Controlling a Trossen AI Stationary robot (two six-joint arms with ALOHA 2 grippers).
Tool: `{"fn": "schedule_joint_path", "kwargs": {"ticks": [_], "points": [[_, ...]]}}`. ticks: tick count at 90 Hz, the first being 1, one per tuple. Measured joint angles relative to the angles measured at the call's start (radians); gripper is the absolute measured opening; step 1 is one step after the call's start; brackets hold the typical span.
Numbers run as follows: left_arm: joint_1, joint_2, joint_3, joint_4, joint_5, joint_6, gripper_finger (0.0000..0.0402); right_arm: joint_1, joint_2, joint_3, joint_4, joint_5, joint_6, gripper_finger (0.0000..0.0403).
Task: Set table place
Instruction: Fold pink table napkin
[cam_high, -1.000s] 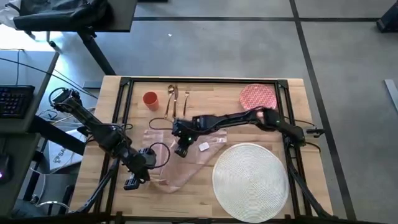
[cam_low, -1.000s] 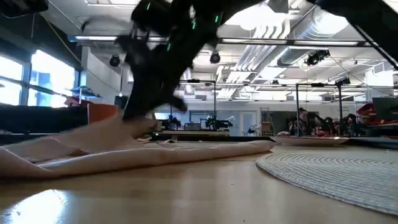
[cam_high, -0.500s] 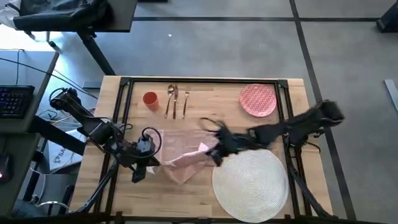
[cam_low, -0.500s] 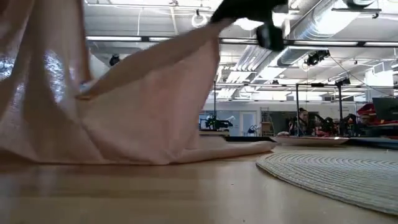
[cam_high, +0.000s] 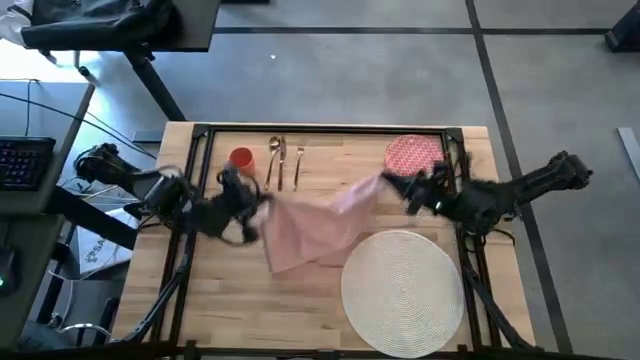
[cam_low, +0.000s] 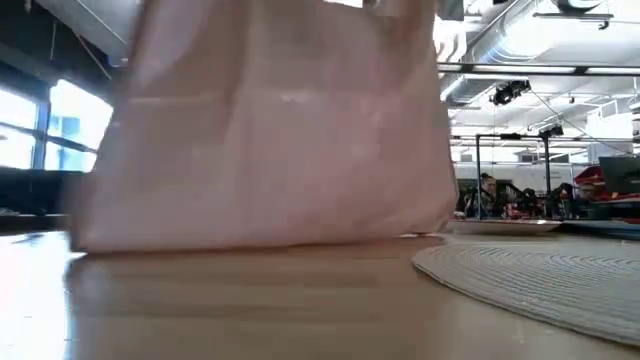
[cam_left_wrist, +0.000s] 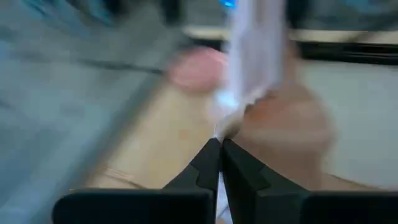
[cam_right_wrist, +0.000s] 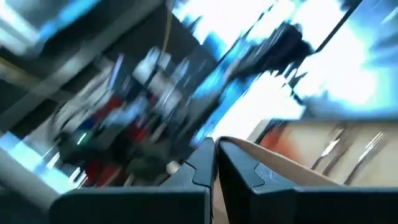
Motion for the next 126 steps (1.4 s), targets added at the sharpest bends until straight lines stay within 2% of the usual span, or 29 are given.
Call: {"fn": "schedule_joint_path", "kwargs": {"ticks": [9, 21, 31, 35, 40, 45, 52, 64, 72, 84, 96, 110, 126], "points": [[0.171, -0.001, 0.033, 0.134, -0.006, 0.334, 0.0000, -0.121, -0.065, 0.000, -0.004, 0.025, -0.104, 0.0000], [0.373, 0.000, 0.064, 0.369, 0.145, 0.699, 0.0000, -0.258, -0.151, 0.020, 0.003, -0.052, -0.245, 0.0000], [0.432, 0.000, 0.112, 0.497, 0.178, 0.913, 0.0000, -0.274, -0.195, 0.103, -0.012, -0.128, -0.384, 0.0000], [0.431, 0.000, 0.143, 0.500, 0.176, 0.971, 0.0000, -0.256, -0.202, 0.151, -0.049, -0.163, -0.423, 0.0000], [0.415, -0.001, 0.183, 0.457, 0.175, 0.989, 0.0000, -0.226, -0.204, 0.207, -0.130, -0.256, -0.444, 0.0000], [0.385, -0.003, 0.216, 0.360, 0.177, 0.929, 0.0000, -0.191, -0.193, 0.251, -0.236, -0.336, -0.413, 0.0000], [0.335, -0.003, 0.237, 0.170, 0.218, 0.755, 0.0000, -0.128, -0.164, 0.260, -0.421, -0.377, -0.295, 0.0000], [0.232, 0.006, 0.163, -0.139, 0.373, 0.346, 0.0000, -0.003, -0.106, 0.143, -0.588, -0.381, -0.024, 0.0000], [0.151, 0.011, 0.040, -0.203, 0.438, 0.147, 0.0000, 0.078, -0.068, 0.007, -0.536, -0.378, 0.156, 0.0000], [0.011, 0.016, -0.158, -0.147, 0.515, -0.052, 0.0000, 0.214, 0.001, -0.207, -0.325, -0.336, 0.405, 0.0000], [-0.098, 0.018, -0.291, -0.081, 0.544, -0.225, 0.0000, 0.305, 0.082, -0.301, -0.201, -0.287, 0.600, 0.0000], [-0.165, 0.018, -0.342, -0.065, 0.546, -0.346, 0.0000, 0.316, 0.227, -0.255, -0.212, -0.398, 0.569, 0.0000], [-0.178, 0.017, -0.351, -0.066, 0.547, -0.373, 0.0000, 0.234, 0.416, -0.162, -0.255, -0.529, 0.422, 0.0001]]}}
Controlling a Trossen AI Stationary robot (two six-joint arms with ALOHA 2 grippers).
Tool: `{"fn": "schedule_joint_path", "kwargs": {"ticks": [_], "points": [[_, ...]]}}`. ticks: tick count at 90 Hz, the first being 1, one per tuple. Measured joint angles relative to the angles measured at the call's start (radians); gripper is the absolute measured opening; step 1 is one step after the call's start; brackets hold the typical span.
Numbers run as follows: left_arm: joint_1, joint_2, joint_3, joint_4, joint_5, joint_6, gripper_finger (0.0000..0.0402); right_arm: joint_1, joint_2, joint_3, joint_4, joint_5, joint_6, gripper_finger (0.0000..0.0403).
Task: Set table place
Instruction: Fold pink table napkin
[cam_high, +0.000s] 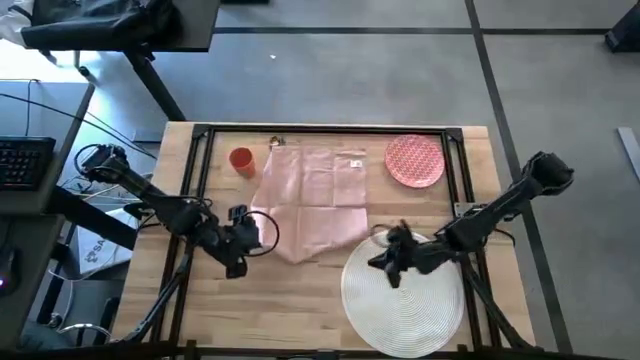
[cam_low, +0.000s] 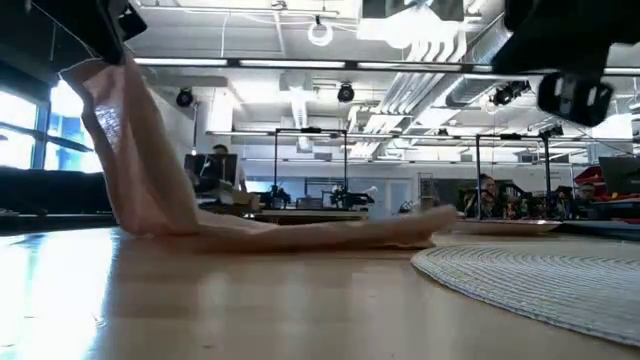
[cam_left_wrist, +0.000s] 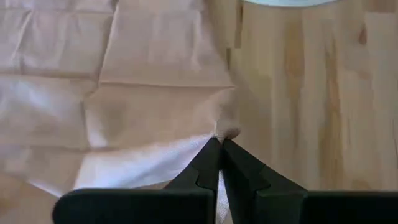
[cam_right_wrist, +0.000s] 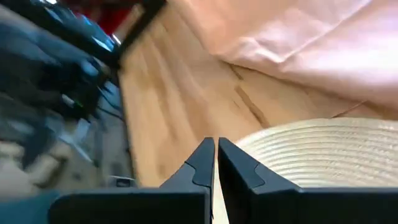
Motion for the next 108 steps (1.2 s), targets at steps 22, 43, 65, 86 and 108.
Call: {"fn": "schedule_joint_path", "kwargs": {"ticks": [22, 43, 65, 86, 108], "points": [[0.000, 0.000, 0.000, 0.001, 0.005, -0.005, 0.0000, -0.143, 0.228, 0.161, -0.127, -0.167, -0.312, 0.0065], [0.000, 0.000, 0.000, 0.001, 0.009, -0.005, 0.0000, -0.289, 0.386, 0.252, -0.301, -0.230, -0.360, 0.0117], [0.001, 0.000, 0.000, -0.001, 0.023, -0.005, 0.0000, -0.434, 0.385, 0.310, -0.331, -0.184, -0.389, 0.0119], [0.001, 0.000, 0.000, -0.024, 0.024, -0.005, 0.0000, -0.500, 0.384, 0.320, -0.342, -0.276, -0.453, 0.0119], [0.001, 0.000, 0.000, -0.029, 0.022, -0.027, 0.0000, -0.395, 0.385, 0.308, -0.367, -0.340, -0.589, 0.0119]]}}
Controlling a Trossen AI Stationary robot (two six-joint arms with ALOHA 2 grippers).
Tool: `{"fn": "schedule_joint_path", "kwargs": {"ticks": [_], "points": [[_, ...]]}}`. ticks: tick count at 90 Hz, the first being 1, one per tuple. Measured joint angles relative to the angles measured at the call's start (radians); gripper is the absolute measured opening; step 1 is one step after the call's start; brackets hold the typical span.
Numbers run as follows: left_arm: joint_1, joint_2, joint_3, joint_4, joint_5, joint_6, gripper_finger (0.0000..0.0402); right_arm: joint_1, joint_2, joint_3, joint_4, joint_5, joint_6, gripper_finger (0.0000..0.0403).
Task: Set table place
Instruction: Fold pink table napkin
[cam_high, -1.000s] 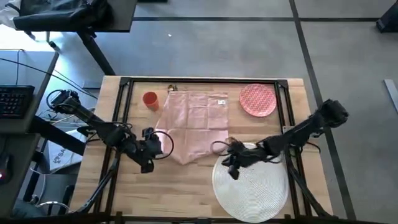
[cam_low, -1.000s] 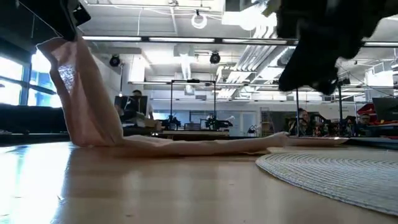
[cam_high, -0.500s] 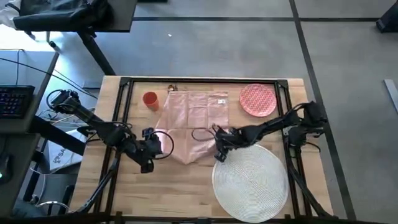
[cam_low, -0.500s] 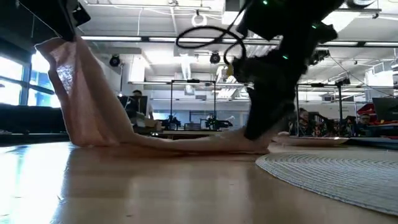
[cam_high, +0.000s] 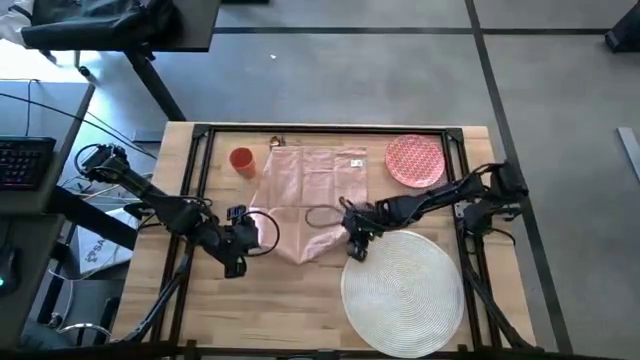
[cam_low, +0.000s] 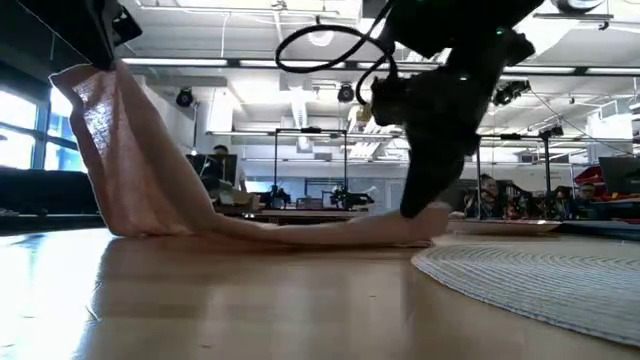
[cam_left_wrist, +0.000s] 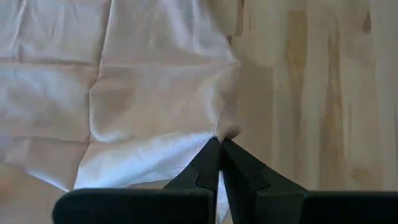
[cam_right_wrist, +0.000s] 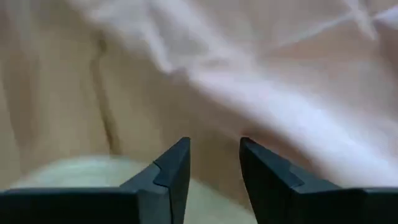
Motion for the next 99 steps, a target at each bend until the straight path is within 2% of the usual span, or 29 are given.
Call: {"fn": "schedule_joint_path", "kwargs": {"ticks": [9, 29, 42, 71, 82, 99], "points": [[0.000, 0.000, 0.000, 0.000, -0.001, -0.006, 0.0000, 0.019, 0.005, -0.021, 0.009, 0.074, 0.001, 0.0119], [0.000, 0.000, 0.000, 0.000, -0.001, -0.005, 0.0000, 0.025, 0.007, -0.057, 0.021, -0.012, 0.001, 0.0119], [0.000, 0.000, 0.000, 0.000, -0.002, -0.005, 0.0000, 0.037, 0.011, -0.057, 0.046, 0.022, 0.000, 0.0119], [0.000, 0.000, -0.014, 0.004, -0.012, -0.005, 0.0000, -0.111, 0.033, -0.056, 0.183, 0.165, 0.096, 0.0119], [0.000, 0.000, -0.027, -0.001, 0.005, -0.006, 0.0000, -0.170, 0.040, -0.056, 0.166, 0.138, 0.133, 0.0119], [0.000, 0.000, -0.027, 0.004, 0.007, -0.007, 0.0000, -0.175, -0.038, -0.051, 0.127, -0.011, 0.061, 0.0119]]}}
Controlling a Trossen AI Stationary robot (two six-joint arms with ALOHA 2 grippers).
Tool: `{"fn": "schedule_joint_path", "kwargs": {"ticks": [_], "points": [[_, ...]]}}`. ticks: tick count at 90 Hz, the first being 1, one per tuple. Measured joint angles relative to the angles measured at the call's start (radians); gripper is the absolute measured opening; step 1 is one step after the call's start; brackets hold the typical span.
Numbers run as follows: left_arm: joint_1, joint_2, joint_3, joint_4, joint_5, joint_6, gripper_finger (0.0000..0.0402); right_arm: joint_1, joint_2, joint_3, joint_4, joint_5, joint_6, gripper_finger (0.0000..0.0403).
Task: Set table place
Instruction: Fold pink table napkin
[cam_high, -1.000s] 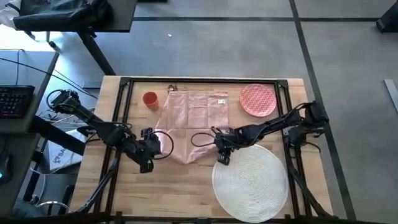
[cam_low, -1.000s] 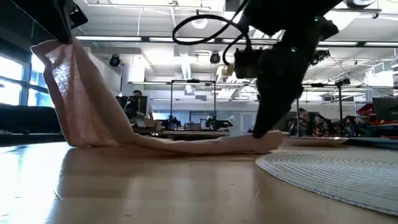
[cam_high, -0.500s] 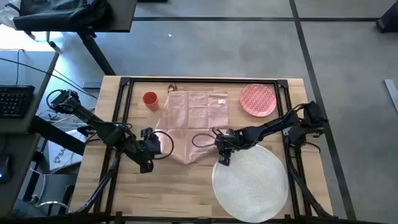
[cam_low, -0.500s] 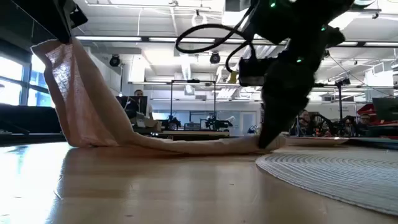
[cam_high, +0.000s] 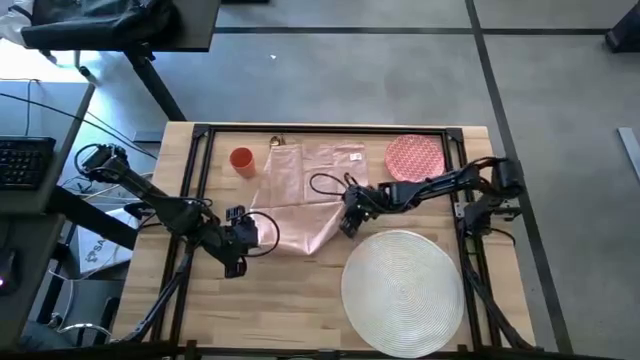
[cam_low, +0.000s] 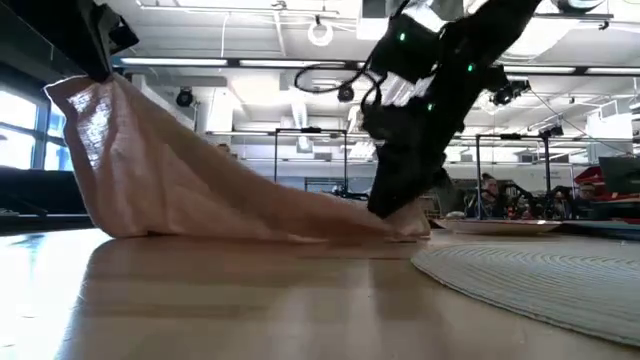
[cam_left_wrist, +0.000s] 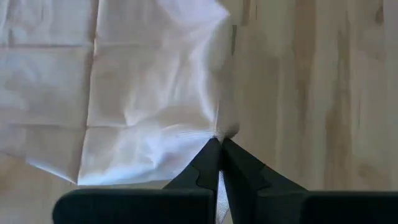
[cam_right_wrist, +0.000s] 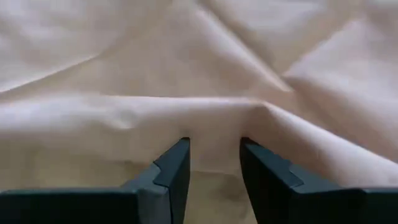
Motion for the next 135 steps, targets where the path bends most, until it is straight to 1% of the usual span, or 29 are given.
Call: {"fn": "schedule_joint_path", "kwargs": {"ticks": [12, 18, 25, 39, 49, 65, 72, 78, 85, 95, 102, 107, 116, 124, 130, 135], "points": [[0.000, 0.000, 0.000, 0.000, -0.001, -0.015, 0.0000, 0.013, -0.023, 0.000, -0.146, -0.052, -0.038, 0.0125], [0.000, 0.000, 0.000, 0.001, -0.001, -0.017, 0.0000, 0.029, -0.020, 0.000, -0.213, -0.054, -0.064, 0.0131], [0.000, 0.000, 0.000, 0.001, -0.001, -0.017, 0.0000, 0.055, -0.005, 0.000, -0.248, -0.056, -0.084, 0.0135], [0.000, 0.000, 0.000, 0.000, -0.002, -0.023, 0.0000, 0.103, 0.017, 0.000, -0.247, -0.051, -0.081, 0.0137], [0.000, 0.000, 0.000, 0.001, -0.005, -0.023, 0.0000, 0.111, 0.033, 0.000, -0.191, 0.013, -0.049, 0.0137], [0.000, 0.000, 0.000, 0.001, -0.007, -0.023, 0.0000, 0.043, 0.047, 0.000, -0.010, 0.132, 0.027, 0.0137], [0.000, 0.000, 0.000, 0.000, -0.008, -0.023, 0.0000, 0.002, 0.077, 0.000, 0.051, 0.158, 0.085, 0.0137], [0.000, 0.000, 0.000, 0.001, -0.008, -0.024, 0.0000, -0.034, 0.100, 0.000, 0.109, 0.151, 0.153, 0.0137], [0.000, 0.000, 0.000, -0.002, -0.010, -0.043, 0.0000, -0.074, 0.112, 0.000, 0.151, 0.100, 0.242, 0.0137], [0.000, 0.000, 0.000, -0.015, -0.039, -0.098, 0.0000, -0.119, 0.117, 0.000, 0.163, 0.025, 0.319, 0.0137], [0.000, 0.000, 0.000, -0.021, -0.059, -0.126, 0.0000, -0.136, 0.113, 0.015, 0.158, 0.004, 0.342, 0.0137], [0.000, 0.000, 0.000, -0.030, -0.073, -0.140, 0.0000, -0.145, 0.113, 0.030, 0.140, 0.019, 0.370, 0.0137], [0.000, 0.000, 0.000, -0.048, -0.101, -0.170, 0.0000, -0.160, 0.117, 0.034, 0.114, 0.088, 0.476, 0.0137], [0.000, 0.000, 0.000, -0.080, -0.133, -0.228, 0.0000, -0.176, 0.128, 0.034, 0.091, 0.120, 0.558, 0.0137], [0.000, 0.000, 0.000, -0.104, -0.160, -0.277, 0.0000, -0.186, 0.137, 0.034, 0.070, 0.124, 0.573, 0.0137], [0.000, 0.000, 0.000, -0.130, -0.169, -0.313, 0.0000, -0.191, 0.133, 0.034, 0.062, 0.125, 0.545, 0.0137]]}}
